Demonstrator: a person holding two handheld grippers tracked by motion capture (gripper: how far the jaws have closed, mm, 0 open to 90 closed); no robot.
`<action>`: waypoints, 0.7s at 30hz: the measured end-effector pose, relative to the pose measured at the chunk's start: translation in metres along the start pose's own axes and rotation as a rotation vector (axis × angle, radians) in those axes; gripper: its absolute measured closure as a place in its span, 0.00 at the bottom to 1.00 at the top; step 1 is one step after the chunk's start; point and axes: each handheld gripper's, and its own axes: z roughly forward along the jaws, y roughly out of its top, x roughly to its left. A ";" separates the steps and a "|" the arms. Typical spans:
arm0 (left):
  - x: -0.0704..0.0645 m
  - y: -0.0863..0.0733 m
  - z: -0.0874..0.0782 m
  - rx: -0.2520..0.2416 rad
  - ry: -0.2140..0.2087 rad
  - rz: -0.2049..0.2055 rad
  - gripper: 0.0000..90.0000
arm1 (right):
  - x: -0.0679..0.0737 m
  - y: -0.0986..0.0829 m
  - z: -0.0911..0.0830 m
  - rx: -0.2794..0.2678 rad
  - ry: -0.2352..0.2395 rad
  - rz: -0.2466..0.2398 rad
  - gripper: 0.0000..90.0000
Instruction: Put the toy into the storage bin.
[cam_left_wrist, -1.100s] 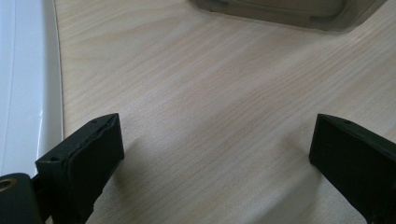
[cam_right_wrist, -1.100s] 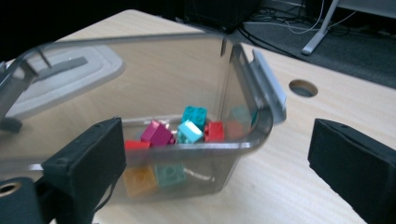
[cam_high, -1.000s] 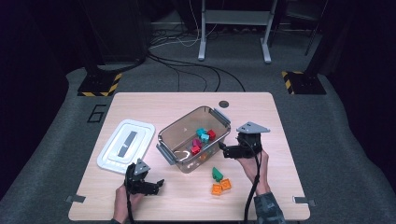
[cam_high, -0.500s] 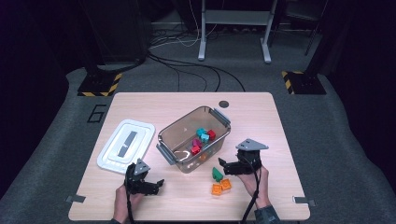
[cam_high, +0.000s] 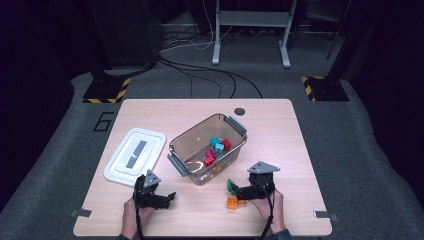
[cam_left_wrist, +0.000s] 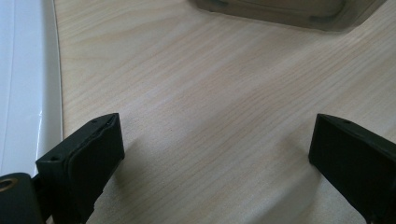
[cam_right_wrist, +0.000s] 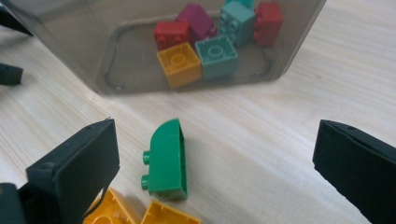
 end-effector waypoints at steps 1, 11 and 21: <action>0.000 0.000 0.000 0.000 0.000 0.000 0.03 | 0.001 -0.002 0.001 0.007 0.013 0.000 0.05; 0.000 0.000 0.000 0.000 0.000 0.000 0.03 | 0.014 -0.013 0.009 0.052 0.046 -0.045 0.52; 0.000 0.000 0.000 -0.002 0.000 -0.003 0.03 | 0.016 -0.015 0.011 0.068 0.046 -0.058 0.73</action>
